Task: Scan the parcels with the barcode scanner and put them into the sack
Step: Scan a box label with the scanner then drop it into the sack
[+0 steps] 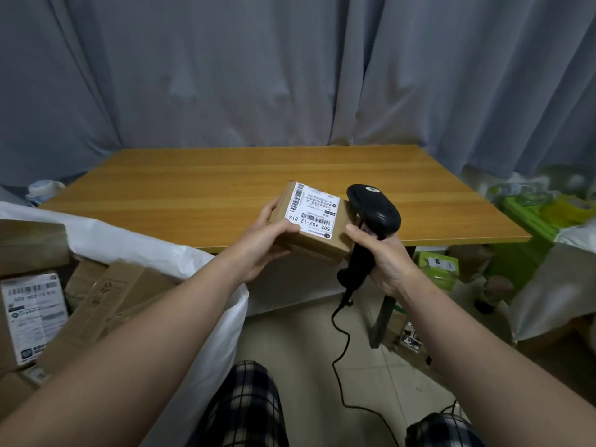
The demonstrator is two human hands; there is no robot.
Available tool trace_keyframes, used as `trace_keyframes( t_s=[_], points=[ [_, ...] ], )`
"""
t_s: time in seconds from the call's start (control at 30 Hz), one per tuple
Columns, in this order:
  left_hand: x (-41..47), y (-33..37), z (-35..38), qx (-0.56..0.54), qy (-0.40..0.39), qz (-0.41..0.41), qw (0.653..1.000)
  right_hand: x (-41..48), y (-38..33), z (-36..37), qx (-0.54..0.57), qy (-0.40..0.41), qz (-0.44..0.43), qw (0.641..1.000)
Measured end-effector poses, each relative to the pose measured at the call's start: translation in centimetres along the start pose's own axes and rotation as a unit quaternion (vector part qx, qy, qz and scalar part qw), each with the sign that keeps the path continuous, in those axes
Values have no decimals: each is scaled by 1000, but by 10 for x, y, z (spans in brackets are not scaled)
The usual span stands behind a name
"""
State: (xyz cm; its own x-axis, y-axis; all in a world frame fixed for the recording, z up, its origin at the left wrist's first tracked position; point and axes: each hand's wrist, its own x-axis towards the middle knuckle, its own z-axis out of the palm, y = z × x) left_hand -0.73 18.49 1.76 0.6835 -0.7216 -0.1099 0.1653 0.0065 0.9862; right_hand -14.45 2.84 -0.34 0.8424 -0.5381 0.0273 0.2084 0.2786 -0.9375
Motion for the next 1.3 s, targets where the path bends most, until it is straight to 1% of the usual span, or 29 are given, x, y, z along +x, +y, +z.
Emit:
trace_keyframes(
  t_s=[0.1, 0.17, 0.27, 0.33, 0.37, 0.4, 0.47, 0.5, 0.53, 0.6, 0.67, 0.73, 0.77, 0.8, 0.83, 0.87, 0.9, 0.93, 1.0, 1.03, 1.07, 1.13, 1.23, 1.3],
  points=[
    [1, -4, 0, 40, 10, 37, 998, 3, 6, 5, -18, 41, -12, 999],
    [3, -6, 0, 43, 42, 42, 997, 5, 9, 6, -48, 70, -14, 996],
    [5, -3, 1, 31, 107, 71, 991, 7, 15, 8, -79, 54, -34, 995],
    [4, 10, -1, 76, 117, 96, 986, 7, 14, 9, -99, 57, -58, 992],
    [4, 17, -3, 127, 93, 99, 983, 7, 12, 9, -103, 58, -71, 991],
    [4, 23, -6, 182, 48, 95, 977, 8, 8, 9, -99, 52, -80, 991],
    [-1, 36, -8, 278, -67, 64, 956, 10, 0, 6, -89, 23, -80, 993],
    [-1, 40, -9, 308, -111, 46, 944, 12, -3, 5, -91, 3, -69, 993],
    [-1, 43, -9, 324, -140, 31, 935, 13, -6, 3, -101, -17, -52, 993],
    [0, 46, -7, 314, -159, 24, 936, 13, -10, 2, -142, -78, -15, 987],
    [3, 42, -4, 280, -139, 34, 949, 10, -10, 3, -175, -135, 14, 975],
    [6, 35, -4, 278, -116, 46, 953, 4, -7, 6, -165, -135, 24, 977],
    [8, 31, -4, 292, -93, 53, 950, 2, -7, 8, -149, -112, 21, 982],
    [9, 28, -5, 309, -55, 63, 947, 3, -3, 7, -127, -78, 20, 989],
    [10, 24, -8, 316, 2, 71, 946, 4, 1, 6, -102, -41, 23, 994],
    [9, 19, -10, 301, 60, 64, 950, 7, 5, 4, -73, 1, 26, 997],
    [8, 14, -12, 262, 97, 40, 959, 10, 8, 2, -48, 39, 31, 998],
    [8, 7, -14, 209, 101, 3, 973, 13, 10, 0, -30, 70, 35, 996],
    [5, -8, -14, 107, 43, -63, 991, 15, 14, -2, -6, 96, 42, 994],
    [4, -15, -13, 74, 18, -71, 995, 16, 14, -1, -1, 98, 43, 994],
    [5, -20, -13, 56, 14, -68, 996, 15, 15, 1, -1, 96, 40, 995],
    [11, -23, -14, 37, 59, -46, 997, 15, 15, 5, -26, 108, 19, 994],
    [22, -20, -24, 48, 143, 1, 989, 13, 11, 10, -125, 144, -62, 980],
    [30, -18, -30, 71, 171, 22, 982, 6, 9, 18, -203, 110, -110, 967]
  ],
)
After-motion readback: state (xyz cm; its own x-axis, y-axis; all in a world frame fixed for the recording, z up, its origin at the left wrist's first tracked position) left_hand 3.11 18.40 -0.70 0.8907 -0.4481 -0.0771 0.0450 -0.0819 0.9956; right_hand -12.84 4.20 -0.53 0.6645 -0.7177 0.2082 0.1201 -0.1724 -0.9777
